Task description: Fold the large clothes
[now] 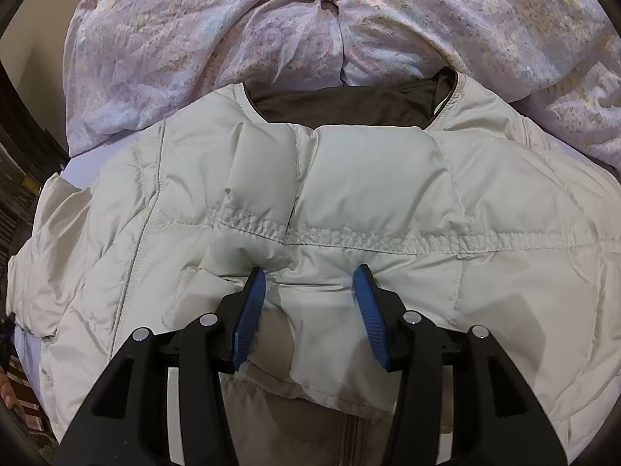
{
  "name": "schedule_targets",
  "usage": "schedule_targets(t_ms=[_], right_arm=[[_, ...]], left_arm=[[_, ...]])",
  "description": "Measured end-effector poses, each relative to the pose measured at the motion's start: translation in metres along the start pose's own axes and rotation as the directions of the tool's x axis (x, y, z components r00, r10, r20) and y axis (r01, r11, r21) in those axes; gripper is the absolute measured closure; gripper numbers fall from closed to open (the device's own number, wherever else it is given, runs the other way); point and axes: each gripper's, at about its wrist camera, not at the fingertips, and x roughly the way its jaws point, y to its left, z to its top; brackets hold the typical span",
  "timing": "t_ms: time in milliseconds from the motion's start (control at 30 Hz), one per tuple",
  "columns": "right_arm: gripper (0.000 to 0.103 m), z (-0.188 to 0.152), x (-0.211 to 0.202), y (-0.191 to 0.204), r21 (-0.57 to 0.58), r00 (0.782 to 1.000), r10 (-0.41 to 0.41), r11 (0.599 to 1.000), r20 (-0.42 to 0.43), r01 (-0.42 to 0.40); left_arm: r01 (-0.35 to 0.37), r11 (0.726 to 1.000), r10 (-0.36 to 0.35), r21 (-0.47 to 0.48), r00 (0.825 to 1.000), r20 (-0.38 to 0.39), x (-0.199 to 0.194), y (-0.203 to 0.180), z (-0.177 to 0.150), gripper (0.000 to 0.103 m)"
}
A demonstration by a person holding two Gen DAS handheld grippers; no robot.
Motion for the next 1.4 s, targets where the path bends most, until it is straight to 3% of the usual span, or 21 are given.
schedule_targets(t_ms=[167,300,367,500,533,767,867,1033,1167,1267,1333,1367,1400], right_arm=[[0.052,0.0,-0.001,0.006,-0.023,1.0,-0.019,1.0,-0.011,0.019],[0.052,-0.001,-0.003,0.011,-0.07,0.999,-0.034,0.997,-0.024,0.033],[0.05,-0.001,-0.008,0.01,-0.082,0.999,-0.006,0.997,-0.035,0.003],[0.03,-0.008,-0.031,-0.012,-0.013,0.991,0.128,0.992,-0.034,-0.129],[0.03,-0.01,-0.039,-0.019,0.007,0.989,0.143,0.99,-0.025,-0.143],[0.029,-0.02,-0.091,-0.072,0.108,0.991,0.105,0.988,0.084,-0.113],[0.029,-0.023,-0.105,-0.099,0.158,0.991,0.071,0.984,0.116,-0.089],[0.029,-0.028,-0.115,-0.134,0.225,0.99,0.029,0.972,0.136,-0.06],[0.029,-0.032,-0.118,-0.154,0.272,0.989,0.008,0.961,0.146,-0.048],[0.029,-0.036,-0.124,-0.16,0.285,0.987,0.009,0.957,0.159,-0.055],[0.029,-0.037,-0.127,-0.158,0.282,0.985,0.015,0.957,0.171,-0.063],[0.029,-0.036,-0.129,-0.155,0.275,0.983,0.022,0.959,0.182,-0.072],[0.029,-0.036,-0.132,-0.152,0.268,0.981,0.029,0.96,0.192,-0.081]], left_arm=[[0.058,0.988,-0.066,0.141,0.996,0.053,-0.029,-0.063,0.001,0.099],[0.123,0.952,-0.143,0.28,0.988,0.054,-0.049,-0.128,-0.012,0.1],[0.166,0.916,-0.19,0.365,0.981,0.03,-0.059,-0.168,-0.03,0.1],[0.271,0.818,-0.276,0.508,0.959,-0.068,-0.069,-0.24,-0.081,0.1],[0.288,0.799,-0.286,0.528,0.954,-0.089,-0.07,-0.251,-0.091,0.1],[0.438,0.611,-0.335,0.659,0.898,-0.286,-0.056,-0.326,-0.193,0.1],[0.496,0.542,-0.328,0.679,0.868,-0.372,-0.047,-0.343,-0.237,0.1],[0.531,0.477,-0.265,0.7,0.847,-0.461,-0.033,-0.36,-0.296,0.1],[0.541,0.438,-0.189,0.718,0.836,-0.515,-0.015,-0.368,-0.339,0.1],[0.526,0.414,-0.125,0.743,0.841,-0.526,-0.001,-0.365,-0.365,0.099],[0.543,0.398,-0.082,0.739,0.824,-0.561,0.008,-0.362,-0.375,0.098],[0.551,0.395,-0.068,0.735,0.815,-0.575,0.01,-0.357,-0.378,0.092],[0.548,0.387,-0.052,0.742,0.816,-0.576,0.011,-0.354,-0.381,0.075]])
